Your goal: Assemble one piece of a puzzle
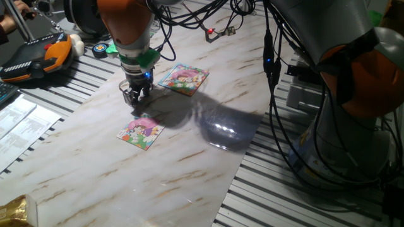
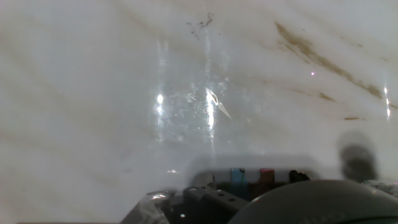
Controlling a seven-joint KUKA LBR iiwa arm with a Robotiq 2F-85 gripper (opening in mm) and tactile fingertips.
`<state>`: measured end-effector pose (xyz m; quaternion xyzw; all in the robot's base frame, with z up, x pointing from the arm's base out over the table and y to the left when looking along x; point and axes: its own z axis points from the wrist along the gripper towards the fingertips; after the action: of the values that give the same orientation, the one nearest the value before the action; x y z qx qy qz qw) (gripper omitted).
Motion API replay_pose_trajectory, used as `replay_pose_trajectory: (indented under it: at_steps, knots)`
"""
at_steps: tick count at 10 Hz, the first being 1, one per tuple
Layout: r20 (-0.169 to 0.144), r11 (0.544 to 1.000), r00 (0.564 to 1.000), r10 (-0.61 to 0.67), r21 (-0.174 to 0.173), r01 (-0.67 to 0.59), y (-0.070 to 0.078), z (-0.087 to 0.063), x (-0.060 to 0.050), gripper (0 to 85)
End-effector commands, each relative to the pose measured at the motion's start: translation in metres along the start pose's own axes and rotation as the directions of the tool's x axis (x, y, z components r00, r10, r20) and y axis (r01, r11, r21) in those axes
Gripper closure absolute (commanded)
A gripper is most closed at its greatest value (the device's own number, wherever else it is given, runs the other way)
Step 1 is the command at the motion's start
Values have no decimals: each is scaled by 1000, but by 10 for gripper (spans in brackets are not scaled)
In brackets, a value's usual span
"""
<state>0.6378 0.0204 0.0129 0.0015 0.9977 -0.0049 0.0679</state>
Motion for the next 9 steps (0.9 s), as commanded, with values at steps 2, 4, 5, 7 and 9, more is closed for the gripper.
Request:
replay_pose_trajectory:
  at_steps: [2, 4, 5, 7, 9]
  knots:
    - [-1, 1000, 1000, -3, 0, 3, 0, 0, 0, 287]
    - [-1, 1000, 1000, -4, 0, 4, 0, 1, 0, 347]
    - [-1, 1000, 1000, -7, 0, 7, 0, 1, 0, 390]
    - [-1, 1000, 1000, -10, 0, 10, 0, 1, 0, 453]
    - [-2, 1000, 1000, -12, 2, 12, 0, -1, 0, 473]
